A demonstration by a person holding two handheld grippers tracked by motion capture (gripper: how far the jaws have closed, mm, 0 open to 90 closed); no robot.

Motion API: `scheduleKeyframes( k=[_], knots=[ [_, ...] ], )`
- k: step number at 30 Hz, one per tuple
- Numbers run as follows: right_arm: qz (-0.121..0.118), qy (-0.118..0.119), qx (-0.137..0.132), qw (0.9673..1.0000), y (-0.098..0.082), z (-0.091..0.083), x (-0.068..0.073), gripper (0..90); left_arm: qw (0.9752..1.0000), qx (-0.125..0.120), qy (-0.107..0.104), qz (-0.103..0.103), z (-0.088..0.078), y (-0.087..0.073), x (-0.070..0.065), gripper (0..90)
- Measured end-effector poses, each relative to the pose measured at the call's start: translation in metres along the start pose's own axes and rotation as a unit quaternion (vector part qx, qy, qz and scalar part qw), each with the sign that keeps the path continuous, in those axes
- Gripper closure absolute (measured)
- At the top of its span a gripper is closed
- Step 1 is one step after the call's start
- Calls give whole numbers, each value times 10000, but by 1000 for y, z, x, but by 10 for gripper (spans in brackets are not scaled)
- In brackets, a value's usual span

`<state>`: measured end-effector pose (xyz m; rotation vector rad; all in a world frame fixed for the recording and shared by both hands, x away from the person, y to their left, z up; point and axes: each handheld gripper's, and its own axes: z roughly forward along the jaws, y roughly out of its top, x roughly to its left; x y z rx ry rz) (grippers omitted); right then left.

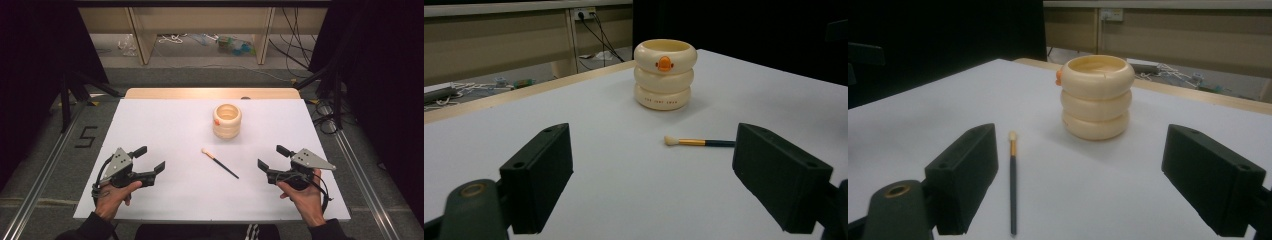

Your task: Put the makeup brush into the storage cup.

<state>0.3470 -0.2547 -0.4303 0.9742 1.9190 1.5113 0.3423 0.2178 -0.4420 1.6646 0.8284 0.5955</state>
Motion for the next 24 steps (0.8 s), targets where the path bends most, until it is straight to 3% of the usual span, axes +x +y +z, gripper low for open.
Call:
scheduleKeyframes(
  k=[8, 12, 16, 17, 21, 22, 24],
  knots=[
    [-114, 124, 73, 9998, 2, 5, 3, 158, 10000, -13, 10, -13, 0, 1, 0, 162],
    [-217, 215, 367, 9989, 9, 10, 5, 164, 10000, 14, 30, 16, 0, 1, 1, 162],
    [-330, 266, 472, 9980, 14, 16, 9, 165, 10000, 16, 38, 23, 0, 1, 1, 162],
    [-355, 282, 599, 9972, 16, 17, 10, 164, 10000, 23, 46, 24, 0, 0, 1, 162],
    [-488, 408, 687, 9956, 22, 29, 15, 165, 9999, 20, 80, -63, 0, 0, 1, 162],
    [-492, 433, 904, 9937, 25, 32, 17, 165, 10000, 24, 75, -40, 0, 0, 0, 162],
    [-592, 481, 1032, 9917, 28, 38, 18, 167, 10000, 32, 75, -4, 0, 0, 1, 162]
  ],
)
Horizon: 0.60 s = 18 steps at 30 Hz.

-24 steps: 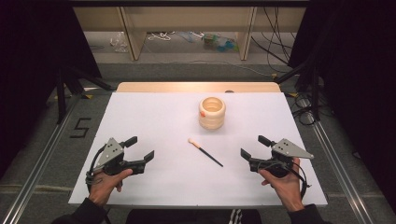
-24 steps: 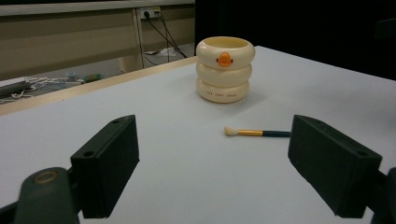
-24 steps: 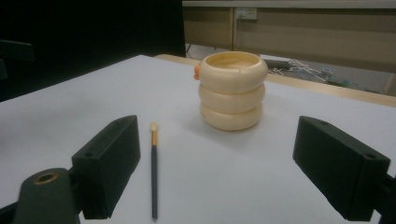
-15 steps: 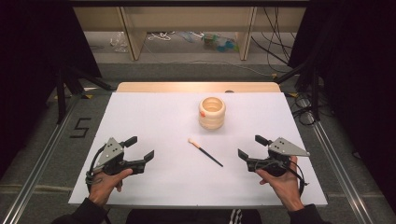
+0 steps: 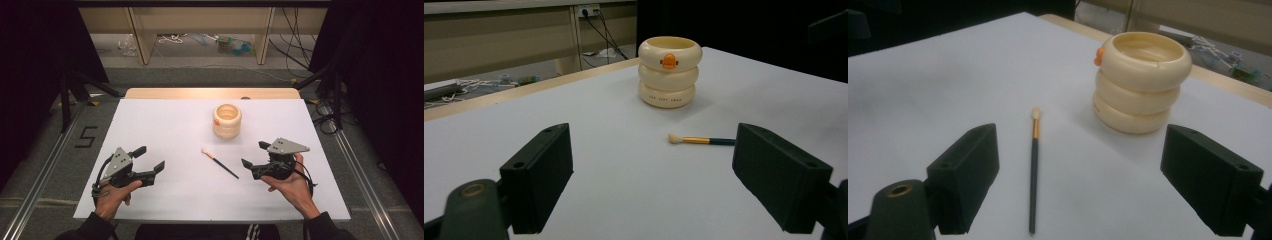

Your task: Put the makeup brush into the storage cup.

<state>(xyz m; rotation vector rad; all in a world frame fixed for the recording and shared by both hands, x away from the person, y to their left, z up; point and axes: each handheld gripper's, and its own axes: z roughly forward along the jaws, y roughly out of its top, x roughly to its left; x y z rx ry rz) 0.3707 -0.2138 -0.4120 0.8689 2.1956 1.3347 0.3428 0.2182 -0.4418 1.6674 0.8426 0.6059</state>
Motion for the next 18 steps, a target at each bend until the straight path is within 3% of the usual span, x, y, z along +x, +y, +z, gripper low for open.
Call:
scheduleKeyframes(
  k=[7, 9, 12, 18],
  knots=[
    [-148, 111, 556, 9983, 18, 17, 0, 171, 10000, 10, 21, 18, 0, 0, 1, 162],
    [-168, 188, 851, 9961, 27, 27, 1, 172, 10000, 8, 27, -19, 0, 0, 0, 162],
    [-291, 317, 1075, 9933, 37, 39, 3, 179, 10000, 18, 27, 9, 0, 0, 1, 162],
    [-346, 380, 1348, 9895, 48, 54, 5, 180, 10000, 35, 33, -2, 0, 0, 1, 162]
  ],
)
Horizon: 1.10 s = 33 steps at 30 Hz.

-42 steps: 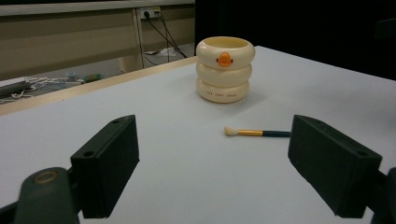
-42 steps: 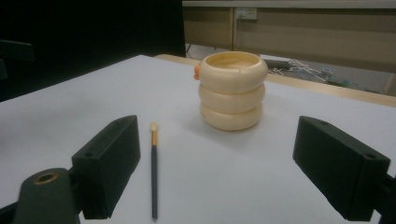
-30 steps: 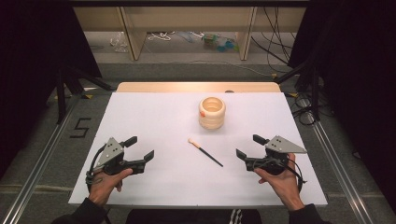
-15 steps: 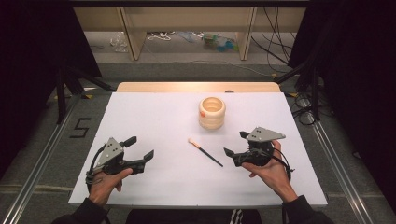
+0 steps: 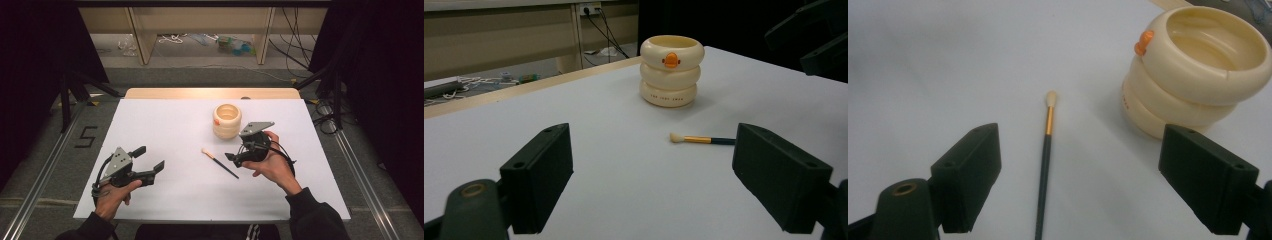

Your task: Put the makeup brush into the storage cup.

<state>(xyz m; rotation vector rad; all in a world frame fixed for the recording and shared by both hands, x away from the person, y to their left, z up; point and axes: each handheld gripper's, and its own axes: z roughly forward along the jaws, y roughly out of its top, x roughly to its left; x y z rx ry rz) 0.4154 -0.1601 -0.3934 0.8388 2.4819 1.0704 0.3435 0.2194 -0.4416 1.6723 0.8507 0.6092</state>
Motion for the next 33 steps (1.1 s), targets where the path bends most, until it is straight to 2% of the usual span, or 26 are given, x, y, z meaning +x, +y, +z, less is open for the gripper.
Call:
scheduleKeyframes(
  k=[1, 2, 4, 8, 9, 10, 11, 15, 20, 24, 30, 31, 33],
  knots=[
    [-21, -51, -29, 10000, 3, 5, 1, 182, 10000, -10, -3, -2, 0, 0, 0, 162],
    [-36, 4, 99, 9999, 6, 5, 1, 183, 10000, -42, -22, -59, 1, -1, 0, 162],
    [-81, 17, 202, 9998, 13, 16, 2, 182, 10000, 4, 11, -12, 1, 0, 1, 163],
    [-86, 94, 298, 9995, 20, 23, 3, 181, 10000, 4, 1, -46, 1, 0, 0, 163],
    [-107, 133, 392, 9991, 22, 25, 2, 180, 10000, -26, -13, -15, 1, 0, 1, 163],
    [-106, 61, 474, 9988, 24, 31, 3, 180, 10000, -14, 9, -83, 1, 0, 0, 163],
    [-89, 135, 576, 9982, 25, 31, 3, 180, 10000, -11, 8, -69, 1, 0, 0, 163],
    [-137, 139, 721, 9972, 27, 40, 2, 182, 10000, -7, -8, -2, 0, 0, 0, 164],
    [-164, 154, 917, 9955, 29, 50, 2, 200, 10000, -2, -35, -37, 1, 0, 0, 164],
    [-207, 256, 1104, 9933, 31, 57, 1, 207, 10000, 0, -41, 9, 1, 1, 1, 163],
    [-259, 221, 1251, 9916, 31, 65, 1, 211, 9999, -26, -95, -33, 2, 1, -1, 164],
    [-276, 199, 1268, 9913, 31, 66, 1, 213, 10000, 14, -77, 38, 1, 2, -1, 164],
    [-313, 195, 1297, 9909, 32, 68, 2, 218, 10000, -2, -94, 23, 1, 2, -1, 164]
  ],
)
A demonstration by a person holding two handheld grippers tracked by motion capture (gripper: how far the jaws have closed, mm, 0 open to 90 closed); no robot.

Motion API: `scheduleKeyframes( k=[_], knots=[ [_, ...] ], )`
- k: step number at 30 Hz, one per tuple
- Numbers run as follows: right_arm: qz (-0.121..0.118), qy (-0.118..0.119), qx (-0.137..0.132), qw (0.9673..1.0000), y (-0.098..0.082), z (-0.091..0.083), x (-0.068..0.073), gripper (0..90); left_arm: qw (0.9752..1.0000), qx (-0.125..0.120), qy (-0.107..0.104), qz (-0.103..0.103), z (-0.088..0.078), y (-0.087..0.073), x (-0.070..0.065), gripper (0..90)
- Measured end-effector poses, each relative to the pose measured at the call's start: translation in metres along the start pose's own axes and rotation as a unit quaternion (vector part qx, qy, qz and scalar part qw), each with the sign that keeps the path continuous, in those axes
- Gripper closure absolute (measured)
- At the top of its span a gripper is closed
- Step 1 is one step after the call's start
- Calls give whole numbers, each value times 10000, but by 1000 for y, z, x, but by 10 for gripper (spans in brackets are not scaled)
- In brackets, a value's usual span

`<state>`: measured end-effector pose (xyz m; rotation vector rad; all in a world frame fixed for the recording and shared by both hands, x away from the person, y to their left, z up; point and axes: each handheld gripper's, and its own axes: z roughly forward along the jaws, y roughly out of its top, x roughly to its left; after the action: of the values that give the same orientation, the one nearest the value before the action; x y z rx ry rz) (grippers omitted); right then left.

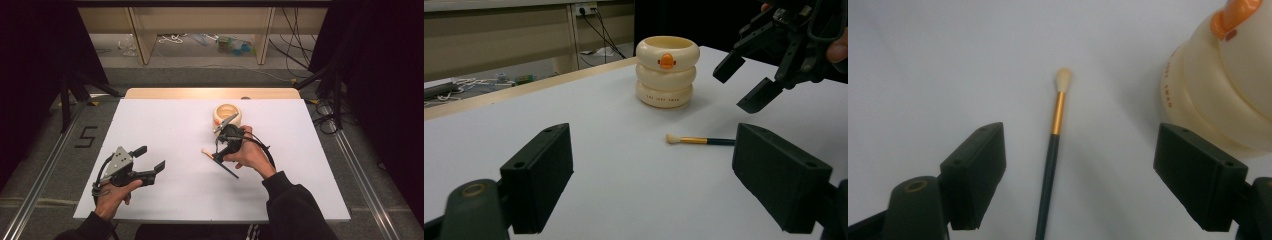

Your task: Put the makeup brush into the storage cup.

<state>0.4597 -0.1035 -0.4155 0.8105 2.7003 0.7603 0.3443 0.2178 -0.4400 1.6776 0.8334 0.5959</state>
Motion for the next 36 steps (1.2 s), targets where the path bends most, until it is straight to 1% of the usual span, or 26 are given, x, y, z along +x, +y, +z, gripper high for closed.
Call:
scheduleKeyframes(
  k=[2, 3, 9, 11, 12, 13, 16, 17, 18, 19, 20, 21, 22, 23, 25, 26, 27, 28, 29, 32, 33, 36],
  knots=[
    [-25, 55, 47, 10000, 1, 2, 0, 225, 10000, -22, -14, -55, 0, 0, 0, 163],
    [-59, 37, 93, 9999, 2, 5, 0, 228, 10000, 3, -12, 8, 0, 0, 0, 164],
    [-60, 69, 304, 9995, 3, 11, 2, 231, 10000, 9, -9, 5, 0, 0, 0, 164],
    [-86, 66, 306, 9995, 3, 12, 2, 231, 10000, 15, -8, 4, 0, 0, 0, 164],
    [-74, 72, 360, 9993, 5, 12, 2, 234, 10000, 12, -10, -9, 0, 0, 0, 164],
    [-108, 63, 360, 9993, 5, 12, 1, 235, 10000, 9, -17, -15, 0, 0, 0, 164],
    [-112, 79, 369, 9992, 7, 14, 2, 235, 10000, 3, -32, -10, 0, 1, 0, 166],
    [-140, 127, 397, 9990, 8, 15, 2, 237, 10000, 4, -18, -37, 0, 1, 0, 166],
    [-189, 120, 475, 9986, 10, 17, 3, 239, 10000, -1, -35, -56, 0, 0, -1, 168],
    [-189, 120, 475, 9986, 10, 17, 3, 239, 10000, -1, -35, -56, 0, 0, -1, 169],
    [-284, 118, 532, 9981, 11, 20, 5, 242, 10000, 1, -38, -25, 0, 1, 0, 168],
    [-268, 132, 609, 9977, 11, 21, 6, 244, 10000, -5, -26, -84, 0, 1, -1, 168],
    [-268, 132, 609, 9977, 11, 21, 6, 244, 10000, -5, -26, -84, 0, 1, -1, 168],
    [-354, 106, 685, 9970, 11, 24, 7, 249, 10000, -7, -29, -68, 0, 1, -1, 168],
    [-353, 111, 718, 9967, 11, 24, 8, 250, 10000, -8, -32, -65, 0, 1, 0, 168],
    [-376, 119, 797, 9960, 11, 27, 8, 257, 10000, -7, -32, -79, 0, 1, 0, 168],
    [-376, 119, 797, 9960, 11, 27, 8, 257, 10000, -7, -32, -79, 0, 1, 0, 168],
    [-375, 115, 832, 9958, 11, 28, 8, 259, 10000, 0, -48, -11, 0, 1, 0, 168],
    [-355, 64, 897, 9953, 11, 30, 8, 260, 10000, 9, -31, -15, 0, 1, 0, 168],
    [-369, 41, 944, 9948, 11, 31, 8, 261, 10000, 11, -32, -46, 1, 0, 0, 168],
    [-346, 36, 986, 9945, 10, 32, 8, 266, 10000, 2, -45, -12, 1, 0, 1, 168],
    [-338, 47, 1111, 9932, 10, 36, 8, 281, 10000, -1, -30, -27, 1, 0, 0, 168]
  ],
)
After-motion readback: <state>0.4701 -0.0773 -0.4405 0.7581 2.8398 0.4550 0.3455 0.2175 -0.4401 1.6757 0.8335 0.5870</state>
